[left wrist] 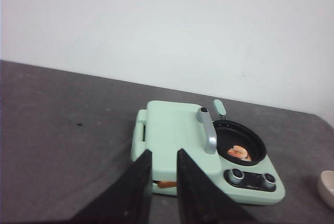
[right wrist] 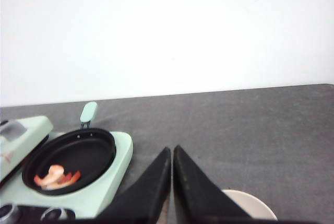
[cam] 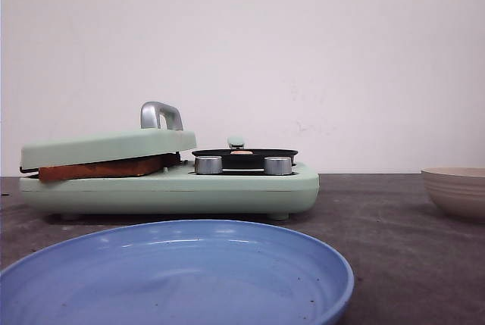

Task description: Make breakfast with bread and shrimp

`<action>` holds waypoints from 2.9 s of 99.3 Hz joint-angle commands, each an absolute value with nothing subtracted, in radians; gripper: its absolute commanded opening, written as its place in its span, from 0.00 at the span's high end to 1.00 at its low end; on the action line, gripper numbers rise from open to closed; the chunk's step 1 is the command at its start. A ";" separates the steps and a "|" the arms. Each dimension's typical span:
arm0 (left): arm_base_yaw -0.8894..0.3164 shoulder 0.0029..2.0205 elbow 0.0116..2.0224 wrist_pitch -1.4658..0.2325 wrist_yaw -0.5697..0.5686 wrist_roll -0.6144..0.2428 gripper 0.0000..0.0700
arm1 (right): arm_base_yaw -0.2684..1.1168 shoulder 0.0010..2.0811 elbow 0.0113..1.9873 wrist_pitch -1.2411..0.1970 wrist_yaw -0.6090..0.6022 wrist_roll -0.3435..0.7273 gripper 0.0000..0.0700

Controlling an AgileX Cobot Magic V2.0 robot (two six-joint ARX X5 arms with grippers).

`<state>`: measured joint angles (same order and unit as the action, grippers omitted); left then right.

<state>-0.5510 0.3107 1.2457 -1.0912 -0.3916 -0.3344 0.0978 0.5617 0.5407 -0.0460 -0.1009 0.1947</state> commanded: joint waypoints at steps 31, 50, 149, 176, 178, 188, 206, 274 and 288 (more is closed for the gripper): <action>-0.557 0.320 1.256 -1.084 -0.381 -0.360 1.00 | 0.101 0.427 0.545 -0.037 -0.098 0.171 1.00; -0.557 0.320 1.256 -1.073 -0.381 -0.359 1.00 | 0.101 0.391 0.545 -0.037 -0.098 0.171 1.00; -0.557 0.320 1.256 -1.079 -0.381 -0.360 1.00 | -0.031 0.080 0.146 -0.029 0.036 0.144 1.00; -0.234 0.277 0.697 -0.386 -0.442 -0.158 1.00 | -0.031 0.075 0.146 0.322 0.046 0.067 1.00; -0.219 0.273 0.660 -0.363 -0.422 -0.181 1.00 | -0.031 0.075 0.146 0.322 0.046 0.067 1.00; -0.176 0.258 0.490 -0.292 -0.341 -0.277 1.00 | -0.031 0.075 0.146 0.322 0.046 0.067 1.00; -0.171 0.206 0.268 -0.216 -0.237 -0.253 1.00 | -0.031 0.075 0.146 0.322 0.046 0.067 1.00; -0.055 0.003 0.048 -0.286 -0.122 -0.042 1.00 | -0.031 0.075 0.146 0.322 0.046 0.067 1.00; -0.055 0.003 0.048 -0.285 -0.099 -0.068 1.00 | -0.031 0.075 0.146 0.322 0.046 0.067 1.00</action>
<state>-0.0551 0.0036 0.0631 -0.2684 -0.1123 -0.0624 -0.0326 0.0757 0.1326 0.3122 0.0452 0.0746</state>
